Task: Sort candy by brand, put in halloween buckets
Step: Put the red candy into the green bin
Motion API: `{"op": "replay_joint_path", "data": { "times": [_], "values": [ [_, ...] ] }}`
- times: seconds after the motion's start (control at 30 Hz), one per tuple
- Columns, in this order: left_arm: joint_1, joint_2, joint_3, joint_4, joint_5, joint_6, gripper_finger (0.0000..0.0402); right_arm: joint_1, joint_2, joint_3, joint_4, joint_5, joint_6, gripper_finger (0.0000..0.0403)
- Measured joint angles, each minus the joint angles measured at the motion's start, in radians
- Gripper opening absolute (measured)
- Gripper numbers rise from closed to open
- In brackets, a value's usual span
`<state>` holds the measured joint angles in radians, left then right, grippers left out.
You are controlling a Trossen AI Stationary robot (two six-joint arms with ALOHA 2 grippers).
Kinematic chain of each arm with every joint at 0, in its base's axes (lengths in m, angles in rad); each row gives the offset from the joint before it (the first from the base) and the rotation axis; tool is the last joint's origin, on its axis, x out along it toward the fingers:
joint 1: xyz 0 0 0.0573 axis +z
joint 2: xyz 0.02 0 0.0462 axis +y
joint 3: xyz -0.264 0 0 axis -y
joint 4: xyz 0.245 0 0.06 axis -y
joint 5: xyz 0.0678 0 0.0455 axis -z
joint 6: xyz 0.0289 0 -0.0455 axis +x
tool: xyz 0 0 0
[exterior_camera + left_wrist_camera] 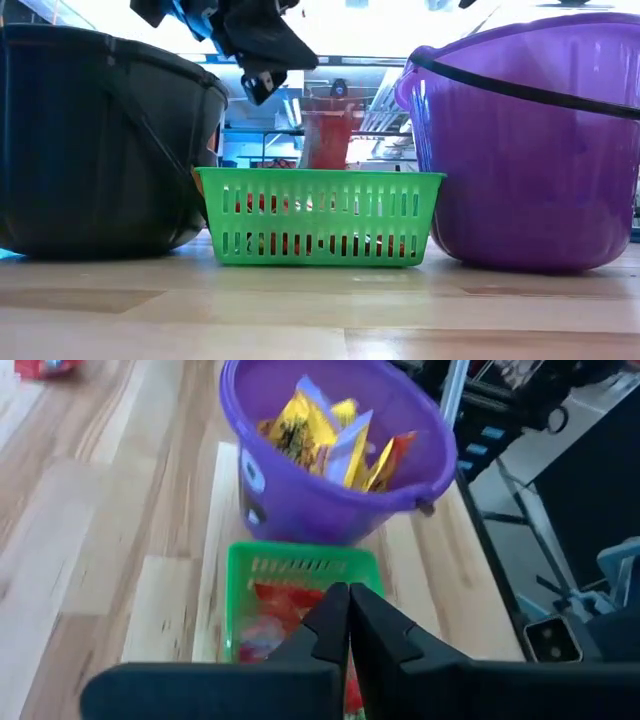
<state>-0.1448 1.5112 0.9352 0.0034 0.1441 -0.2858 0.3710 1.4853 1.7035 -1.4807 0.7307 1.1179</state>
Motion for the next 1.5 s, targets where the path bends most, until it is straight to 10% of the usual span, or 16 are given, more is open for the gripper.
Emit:
{"op": "replay_joint_path", "data": {
  "times": [0.27,0.57,1.03,1.5],
  "values": [
    [0.005,-0.046,0.029,-0.094,0.031,0.013,0.0077,0.000,0.000,0.000,0.000,-0.006,-0.010,0.0209],
    [0.199,-0.302,0.124,-0.425,-0.202,0.018,0.0160,-0.153,0.016,-0.017,-0.076,-0.164,0.207,0.0209],
    [0.266,-0.569,0.124,-0.457,-0.275,-0.115,0.0177,-0.743,-0.192,-0.815,0.454,-0.553,0.063,0.0209],
    [0.246,-0.510,0.124,-0.472,-0.356,-0.133,0.0177,-0.817,-0.281,-1.166,0.803,-0.547,0.299,0.0209]
  ]
}}
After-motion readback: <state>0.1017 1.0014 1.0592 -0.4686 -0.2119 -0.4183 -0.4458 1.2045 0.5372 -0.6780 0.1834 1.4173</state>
